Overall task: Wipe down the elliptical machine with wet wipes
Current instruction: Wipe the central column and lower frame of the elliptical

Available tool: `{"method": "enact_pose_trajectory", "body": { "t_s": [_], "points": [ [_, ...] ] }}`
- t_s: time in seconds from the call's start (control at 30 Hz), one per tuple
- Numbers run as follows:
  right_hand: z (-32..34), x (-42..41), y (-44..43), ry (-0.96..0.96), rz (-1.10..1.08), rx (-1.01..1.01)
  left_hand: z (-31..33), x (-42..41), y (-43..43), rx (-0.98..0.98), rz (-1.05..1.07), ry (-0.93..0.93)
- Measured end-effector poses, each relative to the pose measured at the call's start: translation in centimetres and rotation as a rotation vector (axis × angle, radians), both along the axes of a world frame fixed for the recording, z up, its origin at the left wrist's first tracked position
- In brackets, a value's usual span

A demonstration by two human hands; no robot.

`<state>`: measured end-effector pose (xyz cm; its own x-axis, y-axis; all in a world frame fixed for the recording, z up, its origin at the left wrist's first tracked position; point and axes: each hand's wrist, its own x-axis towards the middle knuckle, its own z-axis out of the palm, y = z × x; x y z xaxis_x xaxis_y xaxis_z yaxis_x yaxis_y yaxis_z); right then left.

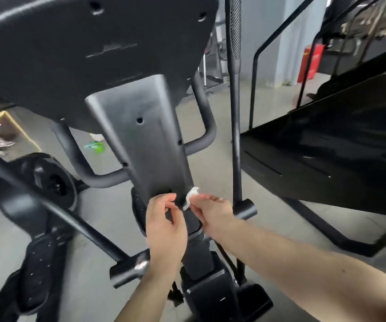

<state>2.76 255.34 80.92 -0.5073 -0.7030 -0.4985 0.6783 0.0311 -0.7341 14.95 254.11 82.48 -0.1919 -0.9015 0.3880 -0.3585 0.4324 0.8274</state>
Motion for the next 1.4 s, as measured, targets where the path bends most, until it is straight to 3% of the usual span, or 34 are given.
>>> {"method": "enact_pose_trajectory", "body": {
  "t_s": [0.37, 0.53, 0.67, 0.97, 1.17, 1.4],
  "points": [
    [0.3, -5.2, -1.6, 0.209, 0.236, 0.014, 0.9, -6.1, 1.7, -0.044, 0.338, -0.068],
    [2.1, -6.1, -2.6, 0.273, 0.238, -0.012, 1.6, -6.9, 1.9, -0.069, 0.359, -0.056],
    [3.5, -5.8, -3.5, 0.453, 0.239, -0.087, 2.1, -6.8, 1.5, -0.082, 0.35, -0.027],
    [4.0, -3.3, -1.9, 0.38, 0.341, -0.082, 2.2, -5.4, 0.5, -0.171, 0.275, 0.042],
    [2.1, -2.2, 0.7, 0.585, 0.54, -0.287, 1.9, -5.8, 0.2, -0.182, 0.322, 0.063],
    [1.8, -8.0, -3.7, 0.662, 0.891, -0.218, 1.8, -8.3, 0.4, -0.226, 0.537, -0.015]
  ]
}}
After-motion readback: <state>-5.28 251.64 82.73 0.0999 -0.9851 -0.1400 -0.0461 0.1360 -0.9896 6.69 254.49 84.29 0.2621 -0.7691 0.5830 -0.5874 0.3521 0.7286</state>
